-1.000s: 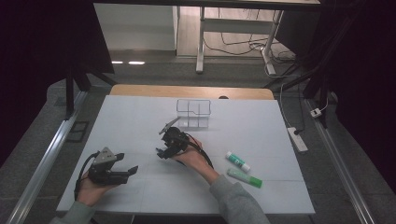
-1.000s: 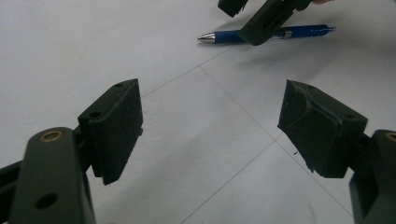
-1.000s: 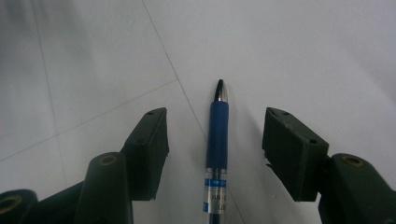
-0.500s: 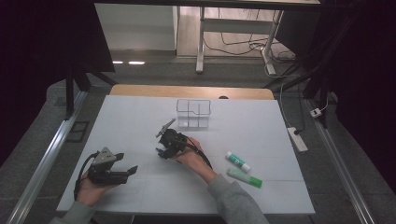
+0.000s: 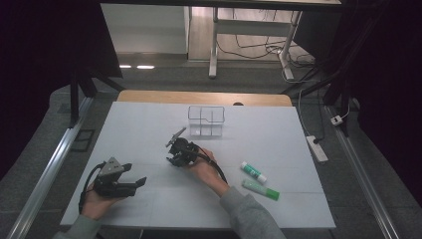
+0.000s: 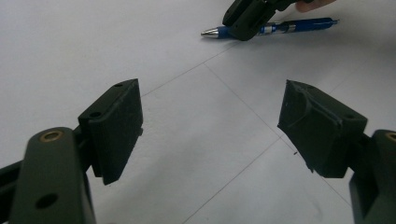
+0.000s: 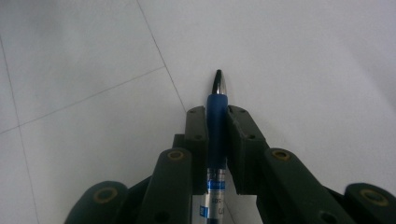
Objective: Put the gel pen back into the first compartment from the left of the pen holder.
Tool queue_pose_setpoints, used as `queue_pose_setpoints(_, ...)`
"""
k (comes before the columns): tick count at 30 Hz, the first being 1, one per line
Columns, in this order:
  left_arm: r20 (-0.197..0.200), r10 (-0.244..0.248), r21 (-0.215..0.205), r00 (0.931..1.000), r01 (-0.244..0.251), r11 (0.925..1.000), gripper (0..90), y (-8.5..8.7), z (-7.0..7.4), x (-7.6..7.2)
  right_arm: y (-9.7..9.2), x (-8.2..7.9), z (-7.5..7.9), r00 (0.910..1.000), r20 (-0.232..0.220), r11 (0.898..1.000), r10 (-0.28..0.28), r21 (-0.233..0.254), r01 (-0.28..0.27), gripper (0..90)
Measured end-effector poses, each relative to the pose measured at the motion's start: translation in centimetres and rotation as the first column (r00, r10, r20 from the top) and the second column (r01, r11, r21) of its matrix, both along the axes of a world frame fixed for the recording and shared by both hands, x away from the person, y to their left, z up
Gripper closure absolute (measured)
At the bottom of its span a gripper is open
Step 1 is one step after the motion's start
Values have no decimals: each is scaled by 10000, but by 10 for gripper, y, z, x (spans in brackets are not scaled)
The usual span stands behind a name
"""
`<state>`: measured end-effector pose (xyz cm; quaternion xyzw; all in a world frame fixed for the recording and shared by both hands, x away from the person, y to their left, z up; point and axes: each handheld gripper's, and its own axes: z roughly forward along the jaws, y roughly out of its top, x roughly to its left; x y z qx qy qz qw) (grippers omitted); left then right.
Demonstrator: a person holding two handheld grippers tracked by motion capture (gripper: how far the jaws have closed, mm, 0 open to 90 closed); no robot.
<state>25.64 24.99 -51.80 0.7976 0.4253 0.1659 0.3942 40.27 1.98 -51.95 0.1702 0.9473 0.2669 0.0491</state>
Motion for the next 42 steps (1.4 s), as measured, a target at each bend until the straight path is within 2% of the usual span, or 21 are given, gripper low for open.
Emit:
queue_pose_setpoints(3, -1, -6, 15, 10000, 6, 10000, 214, 0, 0, 0, 0, 0, 0, 9999, -88, 9999, -116, 16, 117, 801)
queue_pose_setpoints(8, -7, 17, 9, 10000, -17, 10000, 214, 1, -1, 0, -4, -1, 7, 9997, -149, 9989, -211, 417, 217, 802)
queue_pose_setpoints(18, -18, 21, 25, 10000, -21, 10000, 214, 0, -1, 0, -21, -3, 33, 9993, 136, 9857, -343, 1655, 316, 804)
queue_pose_setpoints(26, -17, 34, 31, 10000, -34, 10000, 214, 1, -1, 0, -35, -3, 53, 9975, 286, 9648, -642, 2574, 547, 804)
queue_pose_setpoints(27, -20, 37, 32, 10000, -37, 10000, 214, 1, -1, 0, -37, -3, 56, 9971, 345, 9645, -682, 2577, 571, 804)
queue_pose_setpoints(29, -15, 43, 37, 10000, -43, 10000, 214, 1, -1, 0, -39, -3, 60, 9967, 303, 9548, -747, 2906, 627, 804)
queue_pose_setpoints(32, -20, 39, 34, 10000, -39, 10000, 214, 1, -1, 0, -43, -3, 66, 9960, 367, 9455, -819, 3190, 660, 803)
queue_pose_setpoints(42, -18, 32, 40, 10000, -32, 10000, 214, 1, -1, 1, -50, -3, 80, 9931, 670, 9236, -967, 3779, 644, 803)
